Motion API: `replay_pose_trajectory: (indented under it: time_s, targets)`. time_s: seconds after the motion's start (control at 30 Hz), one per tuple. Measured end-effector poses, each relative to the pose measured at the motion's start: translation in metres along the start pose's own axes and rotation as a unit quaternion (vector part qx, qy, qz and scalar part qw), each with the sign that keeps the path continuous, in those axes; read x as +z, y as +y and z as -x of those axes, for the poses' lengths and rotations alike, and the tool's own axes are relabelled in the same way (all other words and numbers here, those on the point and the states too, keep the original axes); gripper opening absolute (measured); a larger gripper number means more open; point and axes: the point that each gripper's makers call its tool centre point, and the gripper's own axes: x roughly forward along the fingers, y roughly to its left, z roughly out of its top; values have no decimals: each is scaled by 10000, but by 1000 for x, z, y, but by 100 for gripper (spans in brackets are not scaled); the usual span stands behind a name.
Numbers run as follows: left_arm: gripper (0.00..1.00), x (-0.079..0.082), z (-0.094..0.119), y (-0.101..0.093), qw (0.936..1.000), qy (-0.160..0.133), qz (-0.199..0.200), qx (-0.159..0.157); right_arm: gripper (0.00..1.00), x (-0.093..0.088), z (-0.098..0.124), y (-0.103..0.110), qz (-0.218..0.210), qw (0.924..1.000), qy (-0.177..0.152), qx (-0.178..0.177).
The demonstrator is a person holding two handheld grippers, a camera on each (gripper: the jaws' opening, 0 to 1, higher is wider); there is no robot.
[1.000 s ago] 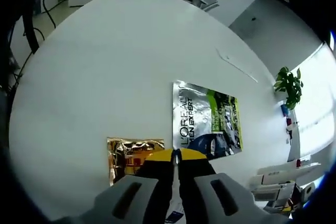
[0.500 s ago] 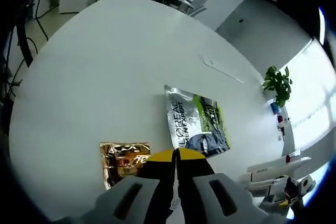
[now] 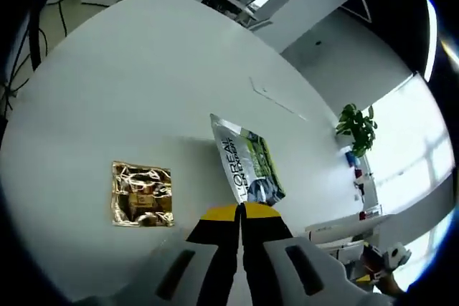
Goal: Arrange the skincare products in the storage area until every visible bottle or jar stands upright without overlapping.
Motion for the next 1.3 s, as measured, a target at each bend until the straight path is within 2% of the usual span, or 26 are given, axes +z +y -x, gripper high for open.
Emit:
replay_pose_trajectory:
  time_s: [0.13, 0.2, 0.23, 0.27, 0.3, 0.37, 0.4, 0.43, 0.47, 0.5, 0.53, 0.6, 0.63, 0.7, 0.8, 0.83, 0.9, 0.93, 0.97, 1.07, 1.17, 1.23, 1.27, 1.3]
  targets:
    - [3, -13, -2, 1, 9994, 47, 289, -164, 89, 0, 0, 1, 20, 10000, -7, 11]
    - [3, -23, -3, 4, 9997, 154, 143, -78, 89, 0, 0, 2, 44, 10000, 5, 25]
    - [3, -32, -3, 9, 9995, 297, -95, 33, 89, 0, 0, 2, 58, 10000, 8, 26]
    - [3, -48, -2, 3, 9996, 275, -113, 22, 89, 0, 0, 2, 72, 10000, 1, 30]
    - [3, -52, -2, 1, 9996, 249, -103, -8, 89, 1, 1, 3, 71, 10000, -4, 36]
    - [4, -45, -7, 5, 9985, 38, -550, -4, 89, 1, 1, 3, 69, 10000, -13, 48]
    - [3, -55, 0, -7, 9962, 62, -870, 68, 89, 2, 1, 3, 66, 10000, -17, 56]
    - [5, -54, 0, -12, 9911, 68, -1327, 100, 89, 1, 1, 4, 63, 10000, -14, 62]
    - [11, -50, -1, -15, 9852, 64, -1706, 132, 89, 1, 1, 4, 67, 10000, -9, 69]
    - [21, -41, -4, -20, 9763, 28, -2156, 156, 89, 1, 0, 5, 78, 9999, -4, 78]
    - [34, -38, -5, -28, 9696, 48, -2438, 183, 89, 1, 0, 5, 82, 9999, -5, 79]
    - [43, -30, -9, -44, 9445, 191, -3273, 209, 89, 2, 0, 6, 94, 9999, -13, 87]
    - [47, -24, -13, -49, 9233, 312, -3815, 322, 89, 2, 0, 6, 89, 9999, -9, 87]
    - [54, -11, -27, -51, 8916, 479, -4485, 393, 89, 2, 1, 5, 79, 9999, -31, 79]
    - [68, -9, -50, -54, 8723, 842, -4807, 304, 89, 3, 1, 4, 49, 10000, -49, 61]
    - [72, -9, -56, -54, 8687, 927, -4856, 322, 89, 2, 1, 3, 38, 10000, -52, 55]
    - [82, -9, -67, -53, 8480, 1210, -5145, 394, 89, 3, 2, 2, 11, 10000, -72, 39]
    - [86, -10, -72, -50, 8302, 1413, -5376, 424, 89, 3, 2, 2, -2, 10000, -77, 29]
    - [88, -10, -76, -49, 8184, 1532, -5520, 441, 89, 3, 2, 2, -15, 10000, -80, 23]
    - [88, -4, -89, -37, 7842, 1932, -5876, 498, 89, 3, 2, 0, -46, 9999, -99, 0]
    - [85, 1, -97, -30, 7832, 2077, -5838, 514, 89, 4, 2, -2, -85, 9999, -109, -24]
    - [84, 2, -101, -25, 7758, 2248, -5872, 528, 89, 4, 2, -2, -129, 9998, -129, -38]
    - [85, 4, -105, -24, 7793, 2271, -5822, 475, 90, 4, 2, -2, -152, 9998, -133, -47]
    - [86, 3, -106, -23, 7780, 2310, -5824, 469, 90, 4, 3, -4, -163, 9998, -134, -54]
